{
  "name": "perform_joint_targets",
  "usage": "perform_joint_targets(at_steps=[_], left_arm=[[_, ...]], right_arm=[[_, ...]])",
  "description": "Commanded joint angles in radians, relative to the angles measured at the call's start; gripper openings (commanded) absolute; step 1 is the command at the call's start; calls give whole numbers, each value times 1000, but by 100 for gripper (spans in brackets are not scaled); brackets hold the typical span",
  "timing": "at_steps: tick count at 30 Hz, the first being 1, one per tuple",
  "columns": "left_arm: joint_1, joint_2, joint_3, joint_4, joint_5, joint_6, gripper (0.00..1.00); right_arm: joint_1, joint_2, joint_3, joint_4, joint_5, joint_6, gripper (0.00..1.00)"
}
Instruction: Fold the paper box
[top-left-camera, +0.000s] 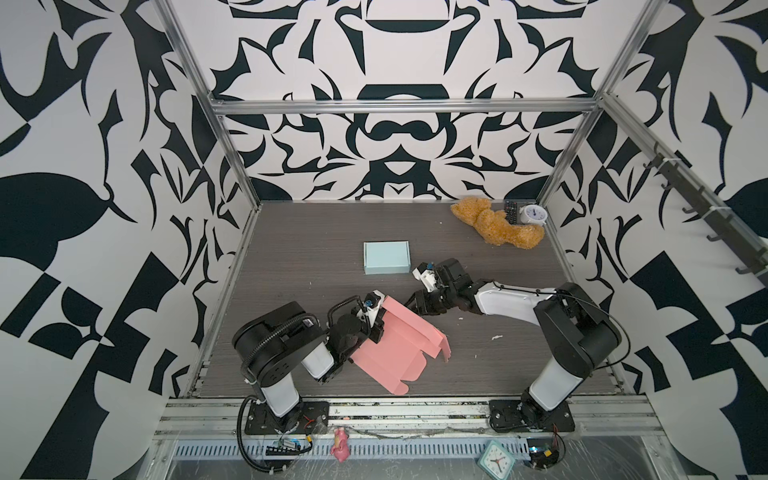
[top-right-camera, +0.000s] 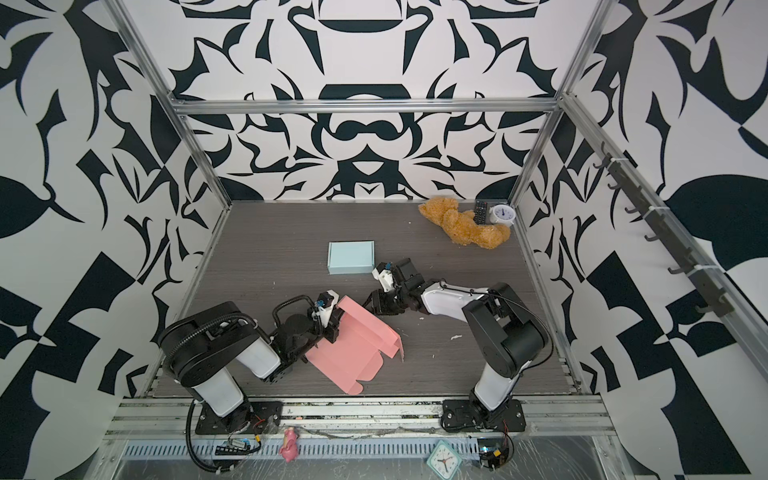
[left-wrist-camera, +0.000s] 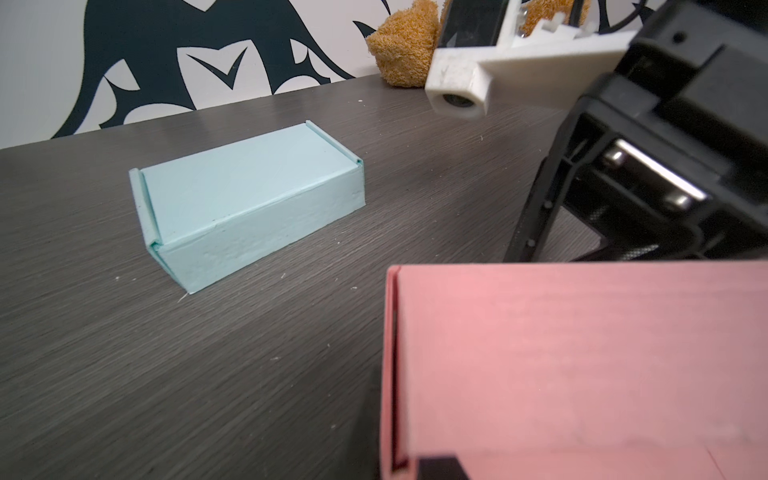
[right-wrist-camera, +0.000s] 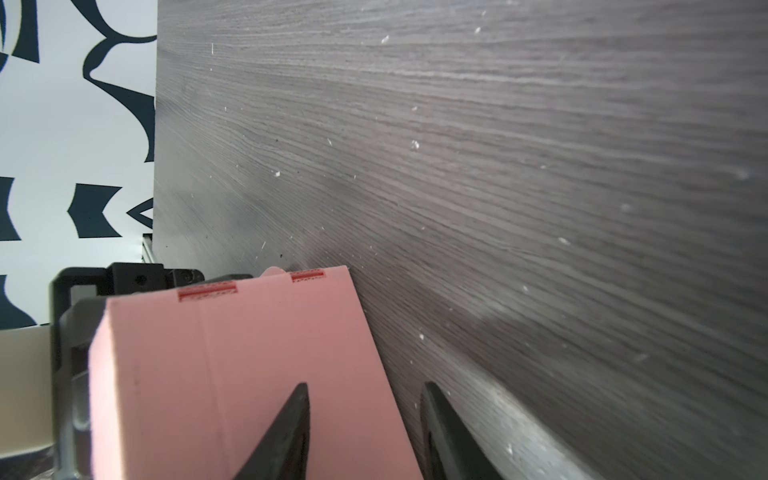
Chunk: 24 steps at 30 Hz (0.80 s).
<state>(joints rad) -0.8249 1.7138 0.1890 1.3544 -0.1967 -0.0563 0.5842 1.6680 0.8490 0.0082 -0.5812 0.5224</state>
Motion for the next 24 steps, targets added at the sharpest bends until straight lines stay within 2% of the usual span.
perform_joint_targets(at_steps=[1,6,9,11,14,19,24], left_arm=[[-3,-12,-7,2,9,-1,10],[-5,-46,-20,-5,3,-11,9],[-5,-108,-20,-77,-17,-32,8],[-9,-169,-4,-181,-48,-49,8],[-13,-293,61,-440,-89,-102,8],[-17,-430,163,-788,-139,-208,8],[-17,-486,248,-999,-161,-272,8]], right_arm=[[6,-70,32,-36,38,-33,45],[2,-187,46,-146,138,-79,47],[4,-307,66,-254,233,-115,47],[12,-388,76,-324,292,-138,47],[47,-500,92,-428,386,-171,44],[132,-624,110,-525,531,-204,39],[221,-675,141,-571,646,-240,24]])
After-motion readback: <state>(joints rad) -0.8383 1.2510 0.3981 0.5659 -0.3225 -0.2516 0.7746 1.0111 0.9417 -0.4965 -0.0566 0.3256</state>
